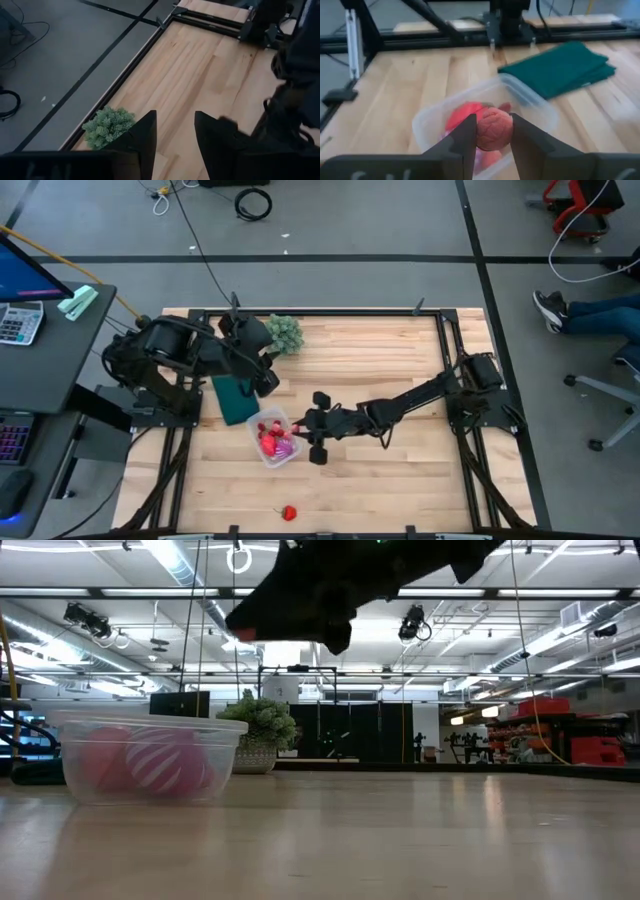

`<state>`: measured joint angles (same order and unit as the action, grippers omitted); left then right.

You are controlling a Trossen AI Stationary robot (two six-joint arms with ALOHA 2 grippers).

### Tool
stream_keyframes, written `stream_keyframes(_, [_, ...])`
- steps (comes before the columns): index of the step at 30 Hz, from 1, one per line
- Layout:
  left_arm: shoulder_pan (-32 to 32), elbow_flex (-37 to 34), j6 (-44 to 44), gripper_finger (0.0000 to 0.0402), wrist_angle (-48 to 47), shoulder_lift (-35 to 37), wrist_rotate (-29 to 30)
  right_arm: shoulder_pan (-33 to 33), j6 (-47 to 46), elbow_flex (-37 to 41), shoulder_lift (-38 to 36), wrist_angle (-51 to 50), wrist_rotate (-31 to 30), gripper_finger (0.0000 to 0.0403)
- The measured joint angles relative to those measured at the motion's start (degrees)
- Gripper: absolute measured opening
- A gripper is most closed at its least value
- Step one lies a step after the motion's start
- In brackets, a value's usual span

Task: Pick and placing Produce into tupperware
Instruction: Put the pink peach into the transparent bin, then put the red strawberry into the transparent bin

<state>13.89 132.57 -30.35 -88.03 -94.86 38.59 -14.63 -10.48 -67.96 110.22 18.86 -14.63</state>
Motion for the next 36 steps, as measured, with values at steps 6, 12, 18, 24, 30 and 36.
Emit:
stream_keyframes(6, [-1.0,0.0,0.0,0.0141,-0.2,0.0,0.0,0.2,0.4,-4.4,7.6,4.7,1.5,0.0114])
stream_keyframes(12, [-1.0,0.0,0.2,0.0142,-0.7,0.0,0.0,1.3,3.4,-11.5,12.7,-1.5,1.3,0.0114])
stream_keyframes(18, [-1.0,0.0,0.0,0.0135,-1.5,0.0,0.0,2.4,3.3,-17.2,15.7,-11.1,1.6,0.0128])
stream_keyframes(24, [-1.0,0.0,-0.5,0.0141,-1.6,0.0,0.0,2.9,3.2,-18.2,16.7,-13.5,1.9,0.0157])
stream_keyframes(30, [-1.0,0.0,-0.5,0.0143,-1.7,0.0,0.0,3.3,3.2,-18.0,15.4,-14.7,1.7,0.0195])
stream_keyframes(36, [-1.0,0.0,-1.7,0.0138,-1.7,0.0,0.0,2.9,2.8,-18.0,14.4,-14.7,1.9,0.0219])
